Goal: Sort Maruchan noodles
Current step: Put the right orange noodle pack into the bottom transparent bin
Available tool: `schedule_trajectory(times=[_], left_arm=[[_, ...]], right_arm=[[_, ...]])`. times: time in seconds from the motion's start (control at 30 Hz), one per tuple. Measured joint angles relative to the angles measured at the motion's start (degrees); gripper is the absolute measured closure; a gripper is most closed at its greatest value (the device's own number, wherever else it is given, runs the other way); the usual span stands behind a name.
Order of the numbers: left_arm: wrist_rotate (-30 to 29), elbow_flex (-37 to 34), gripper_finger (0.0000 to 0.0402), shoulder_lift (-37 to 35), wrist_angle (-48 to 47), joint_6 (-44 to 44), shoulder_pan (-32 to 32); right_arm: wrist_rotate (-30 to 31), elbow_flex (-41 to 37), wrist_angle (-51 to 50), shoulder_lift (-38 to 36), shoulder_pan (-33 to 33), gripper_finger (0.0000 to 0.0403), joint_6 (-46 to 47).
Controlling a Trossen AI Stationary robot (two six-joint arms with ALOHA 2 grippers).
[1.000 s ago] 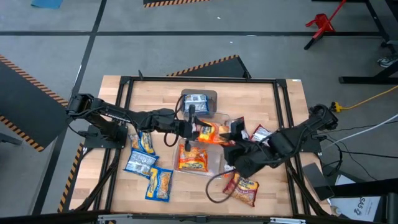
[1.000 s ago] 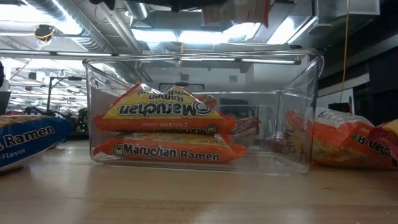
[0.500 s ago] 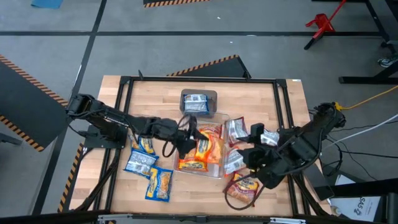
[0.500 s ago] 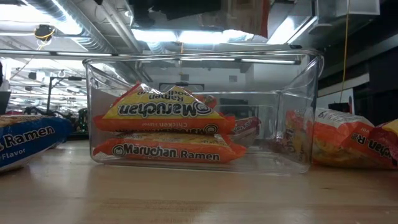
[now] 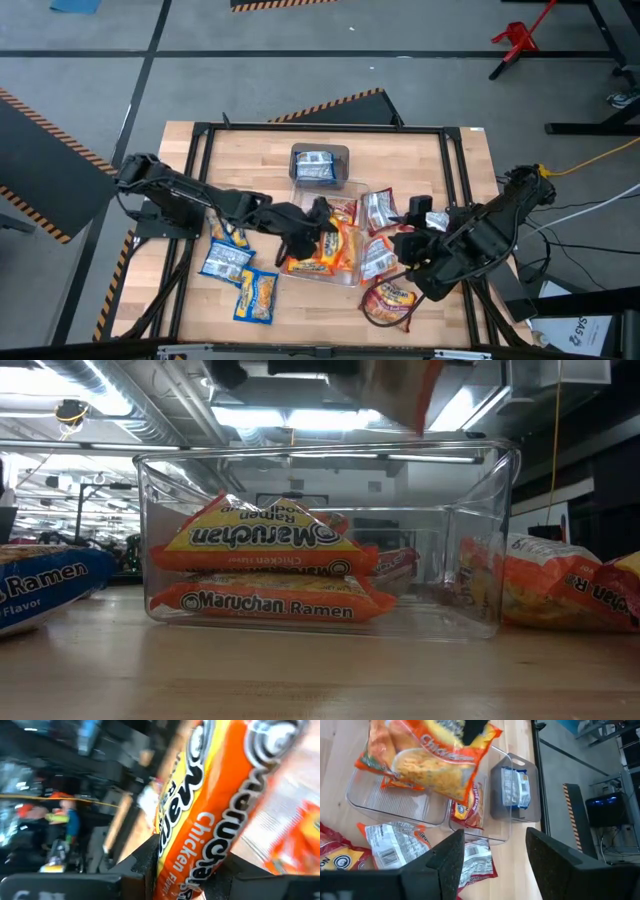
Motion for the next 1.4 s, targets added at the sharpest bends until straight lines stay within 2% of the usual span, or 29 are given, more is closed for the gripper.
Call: schedule_trajectory(times=[0.17,0.57,0.87,1.03,1.4], left_arm=[[-0.3,4.5,0.0293,4.9,-8.4,6.4,0.2],[-1.8,7.1,0.0293,12.3,-8.2,15.4,-0.2],[-1.5,7.1,0.0293,13.1,-7.8,15.5,-2.1],[2.5,7.1,0.0294,13.0,-8.0,13.8,-2.6],[4.8,7.1,0.0294,13.0,-6.7,13.7,-0.8]], right_arm=[[-1.0,0.0,-0.5,0.0,0.0,0.0205,1.7],[-1.6,0.0,-1.3,0.0,0.0,0.0205,4.1],[-1.6,0.0,-1.4,0.0,0.0,0.0205,4.1],[-1.5,0.0,-1.4,0.0,0.0,0.0205,4.1],[-1.4,0.0,-1.4,0.0,0.0,0.0205,4.1]])
